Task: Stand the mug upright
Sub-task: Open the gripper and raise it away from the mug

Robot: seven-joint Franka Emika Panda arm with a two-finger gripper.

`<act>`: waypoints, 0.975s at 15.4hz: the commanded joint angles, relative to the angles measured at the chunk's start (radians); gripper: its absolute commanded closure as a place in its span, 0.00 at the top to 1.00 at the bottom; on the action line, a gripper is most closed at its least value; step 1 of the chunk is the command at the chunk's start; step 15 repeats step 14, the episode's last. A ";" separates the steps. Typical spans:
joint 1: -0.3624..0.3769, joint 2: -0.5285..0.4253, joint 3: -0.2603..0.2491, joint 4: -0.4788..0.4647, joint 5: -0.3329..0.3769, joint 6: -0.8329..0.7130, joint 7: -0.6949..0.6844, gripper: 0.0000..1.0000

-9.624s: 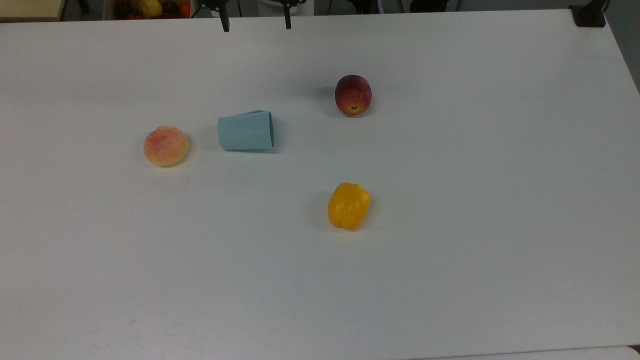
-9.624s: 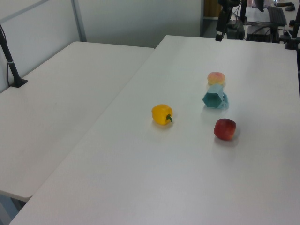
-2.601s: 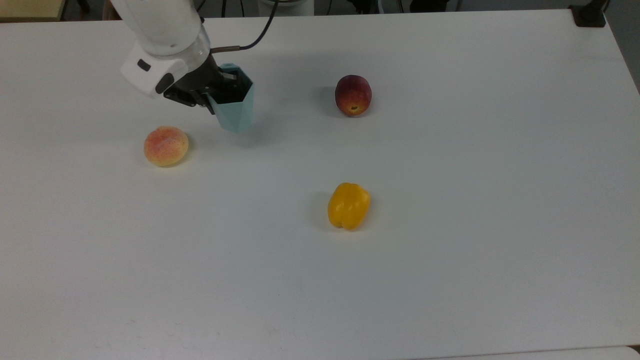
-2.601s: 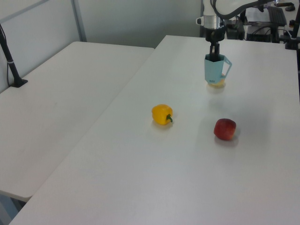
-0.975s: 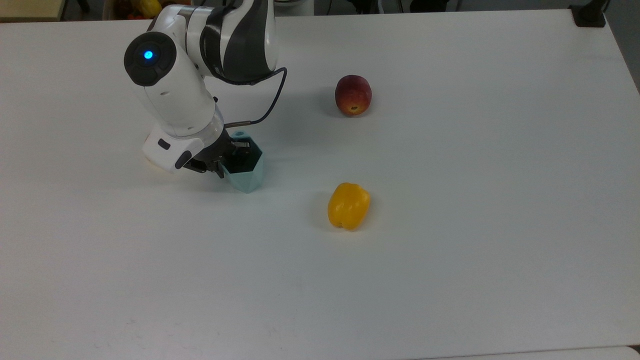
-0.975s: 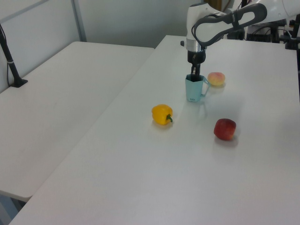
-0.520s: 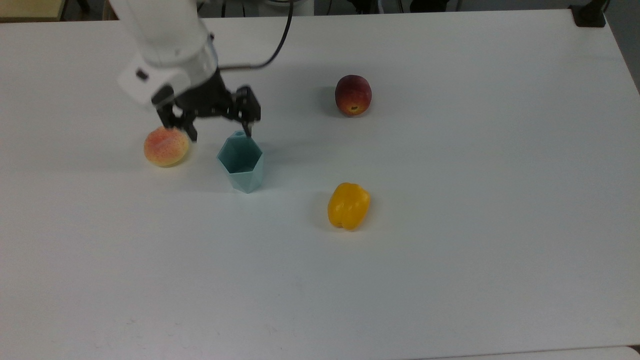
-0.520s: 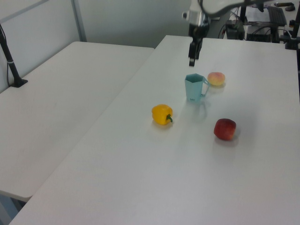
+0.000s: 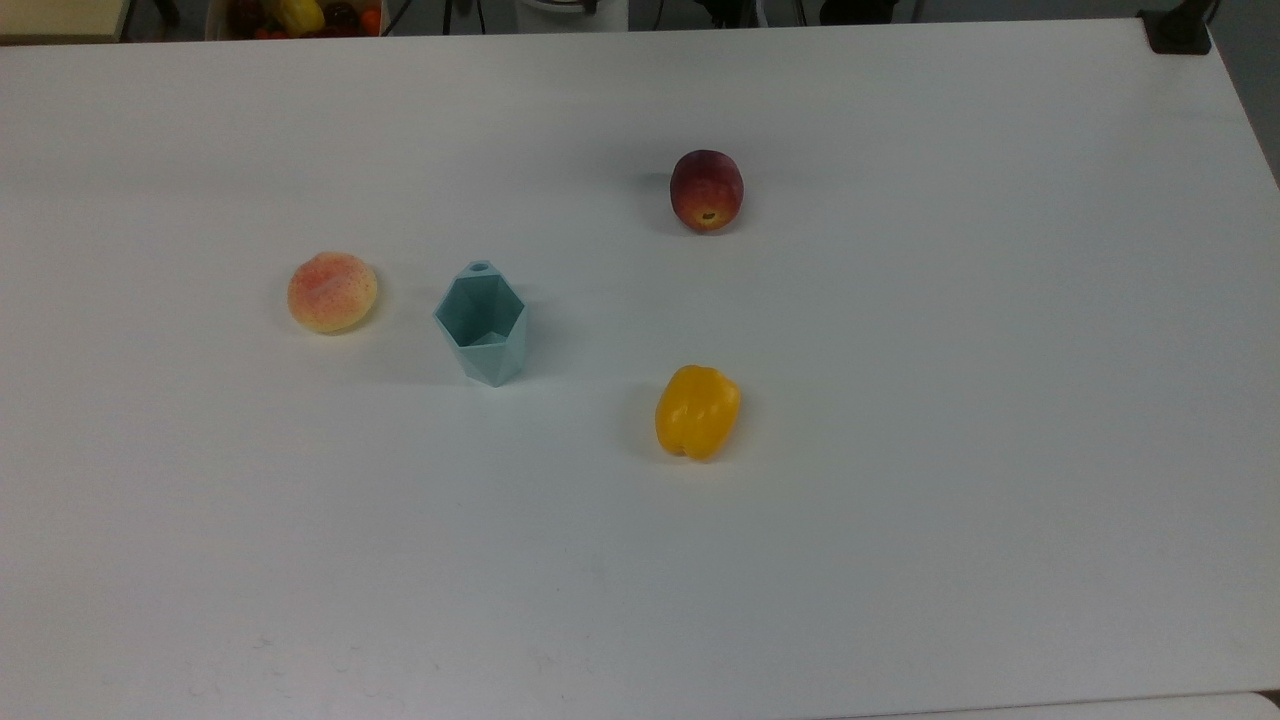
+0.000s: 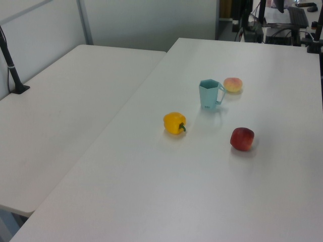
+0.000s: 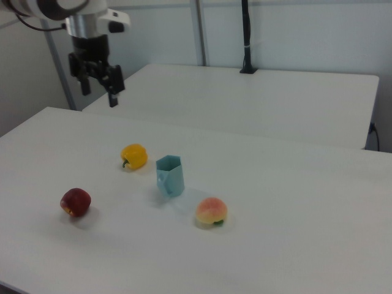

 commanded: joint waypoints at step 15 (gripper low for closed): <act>0.112 -0.118 -0.117 -0.187 0.000 0.168 -0.158 1.00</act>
